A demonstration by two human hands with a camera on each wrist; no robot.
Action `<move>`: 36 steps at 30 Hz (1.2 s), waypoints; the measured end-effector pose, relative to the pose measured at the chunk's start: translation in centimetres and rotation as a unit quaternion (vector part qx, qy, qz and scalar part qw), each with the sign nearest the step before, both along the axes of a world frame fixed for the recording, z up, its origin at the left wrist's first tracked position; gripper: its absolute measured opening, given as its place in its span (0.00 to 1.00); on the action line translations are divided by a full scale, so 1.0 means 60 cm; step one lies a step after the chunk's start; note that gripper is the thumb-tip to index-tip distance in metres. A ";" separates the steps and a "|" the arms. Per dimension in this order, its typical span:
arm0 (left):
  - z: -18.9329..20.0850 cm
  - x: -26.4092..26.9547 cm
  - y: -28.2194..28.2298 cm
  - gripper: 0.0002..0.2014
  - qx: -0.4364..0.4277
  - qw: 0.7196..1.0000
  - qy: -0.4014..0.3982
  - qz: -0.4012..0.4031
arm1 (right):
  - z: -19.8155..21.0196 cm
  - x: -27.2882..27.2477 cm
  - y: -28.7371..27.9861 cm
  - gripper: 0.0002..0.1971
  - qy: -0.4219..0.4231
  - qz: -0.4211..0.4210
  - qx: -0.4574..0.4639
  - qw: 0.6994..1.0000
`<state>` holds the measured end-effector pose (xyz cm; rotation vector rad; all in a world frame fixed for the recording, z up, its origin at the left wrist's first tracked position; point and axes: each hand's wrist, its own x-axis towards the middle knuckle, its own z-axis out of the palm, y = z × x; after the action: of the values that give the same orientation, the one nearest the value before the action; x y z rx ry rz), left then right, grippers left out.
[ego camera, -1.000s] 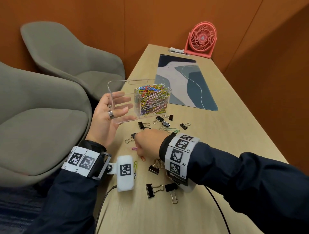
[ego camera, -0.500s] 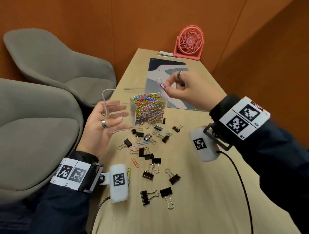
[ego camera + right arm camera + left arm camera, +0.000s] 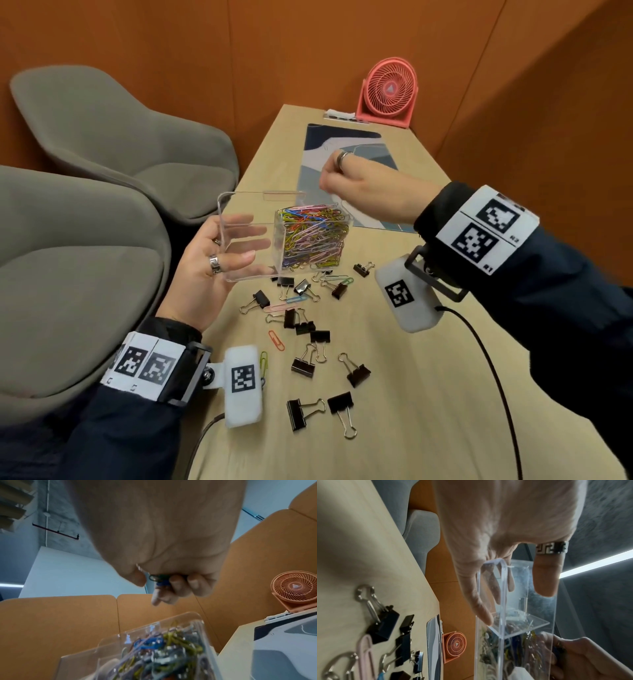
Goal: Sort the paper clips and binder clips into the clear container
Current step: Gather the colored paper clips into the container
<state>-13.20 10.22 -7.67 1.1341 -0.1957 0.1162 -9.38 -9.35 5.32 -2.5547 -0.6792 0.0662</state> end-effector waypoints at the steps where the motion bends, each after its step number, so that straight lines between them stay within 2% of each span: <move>1: 0.000 0.000 -0.001 0.27 0.002 1.000 0.001 -0.002 | 0.004 0.001 0.001 0.10 0.020 -0.001 0.013 1.000; 4: 0.000 0.000 -0.002 0.27 0.002 1.000 0.005 -0.004 | 0.012 0.003 0.006 0.12 0.041 0.013 0.016 0.999; 9: 0.001 -0.001 -0.002 0.24 0.005 1.000 0.005 -0.006 | 0.006 -0.001 0.028 0.13 0.071 0.044 -0.035 0.996; 17: -0.002 0.003 -0.001 0.25 0.004 1.000 0.005 -0.002 | 0.000 0.006 0.045 0.14 0.043 0.069 -0.086 0.993; 22: -0.004 0.003 -0.002 0.30 0.002 1.000 0.013 -0.002 | -0.009 0.010 0.047 0.20 0.022 0.088 -0.115 0.989; 27: -0.005 0.004 -0.002 0.24 0.007 1.000 0.013 -0.002 | -0.009 0.016 0.038 0.17 0.002 0.085 -0.069 0.994; 31: -0.005 0.004 -0.003 0.24 0.009 1.000 0.013 -0.001 | -0.013 0.014 0.034 0.16 -0.020 0.083 -0.019 0.996; 36: -0.005 0.004 -0.004 0.23 0.012 1.000 0.015 0.001 | -0.012 0.014 0.030 0.16 -0.042 0.088 -0.011 0.995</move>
<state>-12.95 9.98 -7.95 1.1586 -0.1691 0.0981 -8.53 -7.54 4.58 -2.5245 -0.9394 0.0240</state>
